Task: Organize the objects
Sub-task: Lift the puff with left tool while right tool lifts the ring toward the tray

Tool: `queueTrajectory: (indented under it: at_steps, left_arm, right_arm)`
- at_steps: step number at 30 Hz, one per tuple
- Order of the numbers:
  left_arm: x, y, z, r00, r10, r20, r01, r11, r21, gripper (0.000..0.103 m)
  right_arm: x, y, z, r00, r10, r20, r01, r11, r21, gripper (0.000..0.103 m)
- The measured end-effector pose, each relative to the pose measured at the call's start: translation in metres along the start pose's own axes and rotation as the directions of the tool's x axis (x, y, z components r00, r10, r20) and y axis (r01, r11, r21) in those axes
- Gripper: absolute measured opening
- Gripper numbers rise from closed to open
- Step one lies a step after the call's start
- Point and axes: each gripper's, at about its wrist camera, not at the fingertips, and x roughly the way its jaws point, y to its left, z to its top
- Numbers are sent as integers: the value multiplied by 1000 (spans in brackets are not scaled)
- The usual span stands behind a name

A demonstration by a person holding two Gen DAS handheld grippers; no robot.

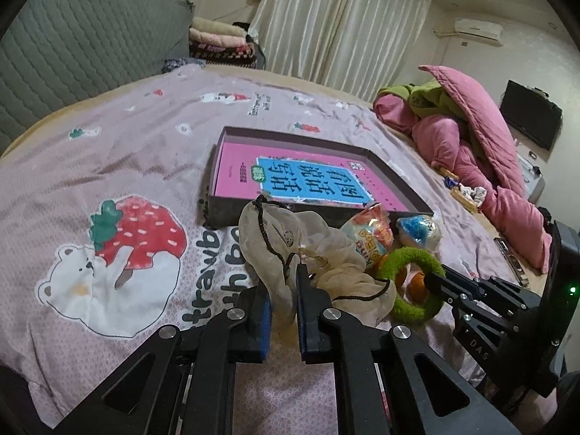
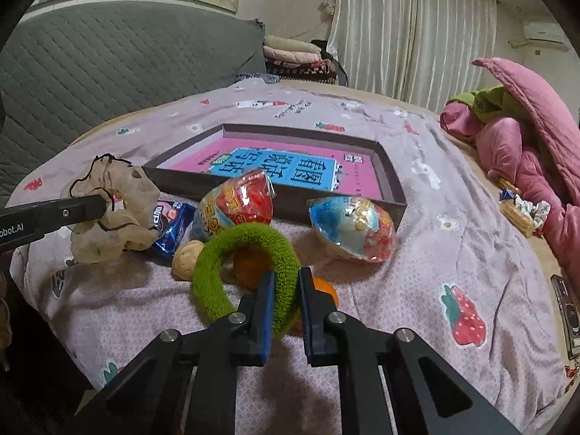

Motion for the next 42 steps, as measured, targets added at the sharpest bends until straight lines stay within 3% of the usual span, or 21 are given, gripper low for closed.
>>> queueTrajectory:
  at_steps: [26, 42]
  left_arm:
    - [-1, -12, 29, 995, 13, 100, -18, 998, 54, 11]
    - [27, 1, 50, 993, 31, 116, -35, 999, 33, 11]
  right_arm:
    - [-34, -20, 39, 979, -55, 195, 51, 998, 26, 13]
    - [-17, -38, 54, 973, -77, 216, 61, 995, 79, 13]
